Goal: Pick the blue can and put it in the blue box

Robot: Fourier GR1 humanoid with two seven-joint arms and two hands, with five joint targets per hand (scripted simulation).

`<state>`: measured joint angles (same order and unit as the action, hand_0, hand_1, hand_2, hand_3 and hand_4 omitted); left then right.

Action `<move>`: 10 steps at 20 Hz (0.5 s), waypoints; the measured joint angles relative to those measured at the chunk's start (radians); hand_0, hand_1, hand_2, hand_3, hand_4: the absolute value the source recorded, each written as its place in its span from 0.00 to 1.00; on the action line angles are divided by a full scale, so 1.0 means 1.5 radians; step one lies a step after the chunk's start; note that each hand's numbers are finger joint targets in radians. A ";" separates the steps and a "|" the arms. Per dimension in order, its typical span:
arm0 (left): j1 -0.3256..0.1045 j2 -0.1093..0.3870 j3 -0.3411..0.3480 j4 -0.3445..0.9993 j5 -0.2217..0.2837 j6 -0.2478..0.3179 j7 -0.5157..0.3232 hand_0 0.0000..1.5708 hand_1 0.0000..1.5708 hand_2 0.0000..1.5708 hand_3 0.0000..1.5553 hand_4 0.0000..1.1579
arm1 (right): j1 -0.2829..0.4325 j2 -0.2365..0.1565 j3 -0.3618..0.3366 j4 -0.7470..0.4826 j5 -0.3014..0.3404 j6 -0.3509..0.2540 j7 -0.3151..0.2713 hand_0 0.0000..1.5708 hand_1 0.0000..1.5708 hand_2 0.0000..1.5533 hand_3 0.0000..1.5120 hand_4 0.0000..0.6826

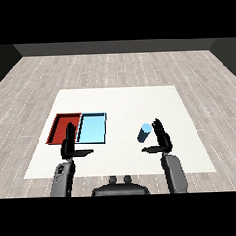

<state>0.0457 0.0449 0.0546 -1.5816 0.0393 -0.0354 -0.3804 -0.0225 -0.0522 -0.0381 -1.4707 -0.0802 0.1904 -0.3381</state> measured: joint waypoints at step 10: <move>-0.001 -0.004 -0.008 0.013 -0.007 0.006 -0.015 0.00 0.00 0.00 0.00 0.00 | -0.007 -0.004 -0.013 0.007 -0.010 -0.004 0.022 0.00 0.00 0.00 0.00 0.00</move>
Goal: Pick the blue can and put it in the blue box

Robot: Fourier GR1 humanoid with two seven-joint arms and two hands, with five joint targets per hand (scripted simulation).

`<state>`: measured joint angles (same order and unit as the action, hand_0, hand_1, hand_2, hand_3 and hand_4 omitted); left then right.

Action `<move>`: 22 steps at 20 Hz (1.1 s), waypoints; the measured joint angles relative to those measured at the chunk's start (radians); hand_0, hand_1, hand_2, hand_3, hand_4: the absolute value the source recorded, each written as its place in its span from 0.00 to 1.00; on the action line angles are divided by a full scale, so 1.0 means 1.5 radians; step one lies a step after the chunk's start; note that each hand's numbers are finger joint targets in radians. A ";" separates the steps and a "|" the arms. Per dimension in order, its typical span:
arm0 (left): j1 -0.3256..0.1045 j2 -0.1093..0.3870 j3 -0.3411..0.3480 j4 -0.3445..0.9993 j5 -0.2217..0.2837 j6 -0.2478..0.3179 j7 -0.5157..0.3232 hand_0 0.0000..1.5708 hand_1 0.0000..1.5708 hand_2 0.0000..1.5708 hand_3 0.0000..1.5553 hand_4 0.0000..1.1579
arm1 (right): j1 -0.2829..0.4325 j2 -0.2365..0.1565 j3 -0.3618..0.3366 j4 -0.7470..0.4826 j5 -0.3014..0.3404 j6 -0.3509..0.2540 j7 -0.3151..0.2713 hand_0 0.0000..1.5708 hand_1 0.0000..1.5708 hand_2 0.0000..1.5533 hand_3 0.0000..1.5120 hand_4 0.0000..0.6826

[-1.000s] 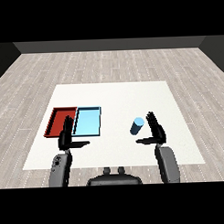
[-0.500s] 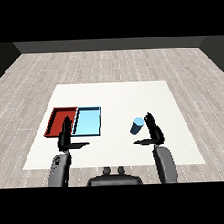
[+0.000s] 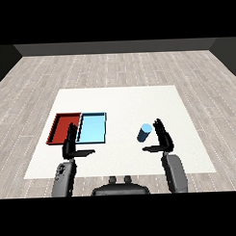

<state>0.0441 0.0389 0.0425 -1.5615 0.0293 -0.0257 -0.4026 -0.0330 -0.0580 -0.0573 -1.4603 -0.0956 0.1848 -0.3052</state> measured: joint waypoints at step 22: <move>-0.004 0.011 0.009 0.005 0.003 0.006 -0.001 0.00 0.00 0.00 0.00 0.00 | -0.159 0.001 -0.053 0.291 -0.017 -0.037 -0.039 0.00 0.00 0.00 0.00 0.00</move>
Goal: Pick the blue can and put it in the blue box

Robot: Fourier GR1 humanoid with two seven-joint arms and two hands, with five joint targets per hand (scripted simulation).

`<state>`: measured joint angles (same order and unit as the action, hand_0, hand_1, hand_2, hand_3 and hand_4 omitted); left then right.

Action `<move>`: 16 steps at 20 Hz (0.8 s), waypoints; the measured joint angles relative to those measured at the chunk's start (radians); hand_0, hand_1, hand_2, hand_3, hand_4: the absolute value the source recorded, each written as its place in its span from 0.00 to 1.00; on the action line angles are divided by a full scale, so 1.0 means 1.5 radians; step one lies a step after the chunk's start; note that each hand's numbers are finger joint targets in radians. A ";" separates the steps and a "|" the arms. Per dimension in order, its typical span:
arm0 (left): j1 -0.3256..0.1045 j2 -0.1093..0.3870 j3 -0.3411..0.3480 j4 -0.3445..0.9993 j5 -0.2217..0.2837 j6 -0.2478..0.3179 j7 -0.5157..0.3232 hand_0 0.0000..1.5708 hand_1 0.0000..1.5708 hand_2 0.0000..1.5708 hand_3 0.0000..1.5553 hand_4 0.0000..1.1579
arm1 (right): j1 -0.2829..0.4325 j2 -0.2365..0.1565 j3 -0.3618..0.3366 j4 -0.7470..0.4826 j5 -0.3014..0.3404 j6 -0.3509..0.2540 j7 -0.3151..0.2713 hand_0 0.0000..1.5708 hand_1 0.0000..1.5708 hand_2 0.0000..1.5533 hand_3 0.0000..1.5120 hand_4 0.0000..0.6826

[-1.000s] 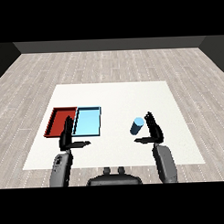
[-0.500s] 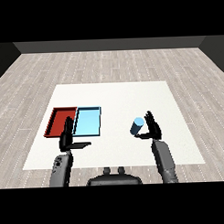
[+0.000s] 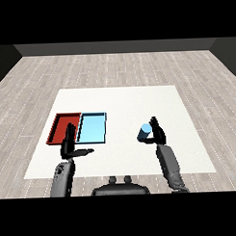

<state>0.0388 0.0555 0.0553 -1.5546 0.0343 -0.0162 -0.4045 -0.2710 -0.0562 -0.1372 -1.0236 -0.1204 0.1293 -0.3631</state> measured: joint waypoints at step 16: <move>0.011 -0.009 -0.010 -0.035 -0.020 0.018 0.013 0.00 0.00 0.00 0.00 0.00 | -0.048 0.009 -0.003 0.088 -0.035 -0.008 -0.016 0.00 0.00 0.00 0.00 0.00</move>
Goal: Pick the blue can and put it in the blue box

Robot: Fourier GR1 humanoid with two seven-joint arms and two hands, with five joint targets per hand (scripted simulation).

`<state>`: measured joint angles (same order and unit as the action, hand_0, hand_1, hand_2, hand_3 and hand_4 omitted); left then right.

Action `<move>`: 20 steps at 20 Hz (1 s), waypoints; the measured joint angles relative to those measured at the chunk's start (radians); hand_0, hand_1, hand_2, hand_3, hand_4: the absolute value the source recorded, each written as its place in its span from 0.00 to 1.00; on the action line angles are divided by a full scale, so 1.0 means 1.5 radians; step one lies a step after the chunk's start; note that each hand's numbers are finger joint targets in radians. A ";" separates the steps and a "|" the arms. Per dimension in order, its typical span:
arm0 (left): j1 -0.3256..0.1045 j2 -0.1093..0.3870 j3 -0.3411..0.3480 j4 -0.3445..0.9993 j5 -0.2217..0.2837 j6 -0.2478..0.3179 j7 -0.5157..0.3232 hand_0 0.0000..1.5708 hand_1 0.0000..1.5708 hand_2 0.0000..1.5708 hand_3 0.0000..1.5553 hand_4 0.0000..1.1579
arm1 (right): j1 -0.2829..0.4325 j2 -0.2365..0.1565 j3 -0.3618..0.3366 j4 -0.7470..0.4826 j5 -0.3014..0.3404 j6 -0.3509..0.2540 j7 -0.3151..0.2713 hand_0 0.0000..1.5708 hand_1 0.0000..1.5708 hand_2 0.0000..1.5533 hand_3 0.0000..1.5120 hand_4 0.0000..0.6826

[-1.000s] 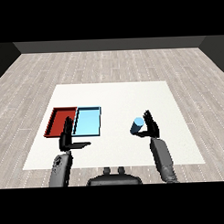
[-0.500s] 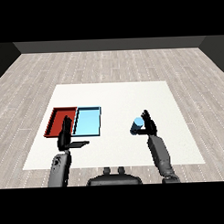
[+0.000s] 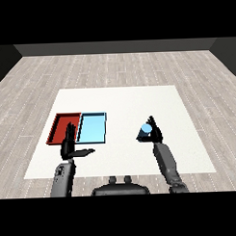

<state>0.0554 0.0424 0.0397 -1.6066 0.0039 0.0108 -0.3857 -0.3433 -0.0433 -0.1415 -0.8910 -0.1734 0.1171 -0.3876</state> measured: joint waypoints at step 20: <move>-0.019 0.003 0.012 0.018 0.015 -0.011 -0.002 0.00 0.00 0.00 0.00 0.00 | -0.066 0.010 0.001 0.096 0.015 -0.095 -0.009 0.93 0.93 0.94 0.96 0.80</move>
<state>0.0264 0.0466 0.0572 -1.5802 0.0268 -0.0064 -0.3881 -0.4417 -0.0281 -0.1396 -0.7476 -0.1508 -0.0259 -0.4011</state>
